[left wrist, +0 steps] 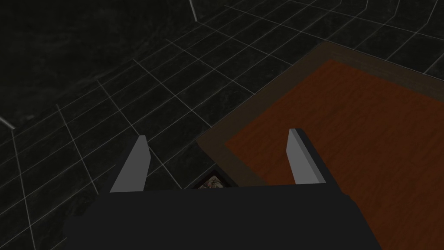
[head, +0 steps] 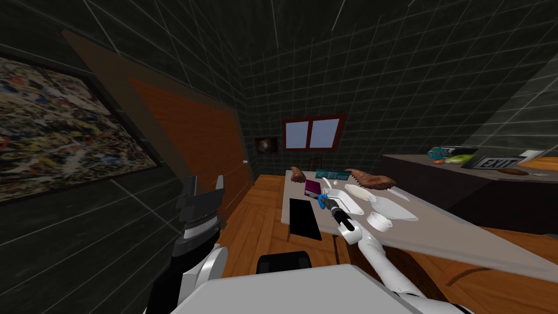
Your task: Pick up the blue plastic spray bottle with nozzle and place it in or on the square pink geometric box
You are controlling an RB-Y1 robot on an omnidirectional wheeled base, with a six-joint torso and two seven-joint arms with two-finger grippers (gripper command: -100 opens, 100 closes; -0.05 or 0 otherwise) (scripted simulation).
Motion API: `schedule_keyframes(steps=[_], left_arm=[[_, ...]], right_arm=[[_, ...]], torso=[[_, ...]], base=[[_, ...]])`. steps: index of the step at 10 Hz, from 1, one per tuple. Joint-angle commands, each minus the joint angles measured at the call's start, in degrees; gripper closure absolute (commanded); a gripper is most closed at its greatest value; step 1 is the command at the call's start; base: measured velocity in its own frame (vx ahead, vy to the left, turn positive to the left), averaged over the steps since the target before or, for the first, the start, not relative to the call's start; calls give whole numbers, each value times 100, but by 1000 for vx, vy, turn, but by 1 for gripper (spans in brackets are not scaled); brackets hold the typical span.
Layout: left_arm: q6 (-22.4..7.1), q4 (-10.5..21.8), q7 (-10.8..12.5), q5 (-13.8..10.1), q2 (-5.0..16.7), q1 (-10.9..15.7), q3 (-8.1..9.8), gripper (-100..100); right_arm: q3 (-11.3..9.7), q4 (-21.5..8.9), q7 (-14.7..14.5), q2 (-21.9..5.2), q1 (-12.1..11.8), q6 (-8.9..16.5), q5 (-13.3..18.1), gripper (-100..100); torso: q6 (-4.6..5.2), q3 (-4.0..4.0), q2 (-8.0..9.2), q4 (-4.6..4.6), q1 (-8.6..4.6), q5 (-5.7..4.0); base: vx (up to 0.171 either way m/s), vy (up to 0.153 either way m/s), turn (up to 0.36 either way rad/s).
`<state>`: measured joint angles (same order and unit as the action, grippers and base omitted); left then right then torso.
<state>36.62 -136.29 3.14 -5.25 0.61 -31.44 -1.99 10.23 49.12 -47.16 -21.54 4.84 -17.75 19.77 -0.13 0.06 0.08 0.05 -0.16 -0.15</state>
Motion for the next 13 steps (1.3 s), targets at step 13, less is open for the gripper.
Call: schedule_keyframes(steps=[13], left_arm=[[0, 0, 0, 0, 0, -1, 0, 0]], right_arm=[[669, 185, 476, -573, 1491, 358, -368, 100]], torso=[[10, 7, 8, 4, -4, -2]], base=[[-29, -17, 66]])
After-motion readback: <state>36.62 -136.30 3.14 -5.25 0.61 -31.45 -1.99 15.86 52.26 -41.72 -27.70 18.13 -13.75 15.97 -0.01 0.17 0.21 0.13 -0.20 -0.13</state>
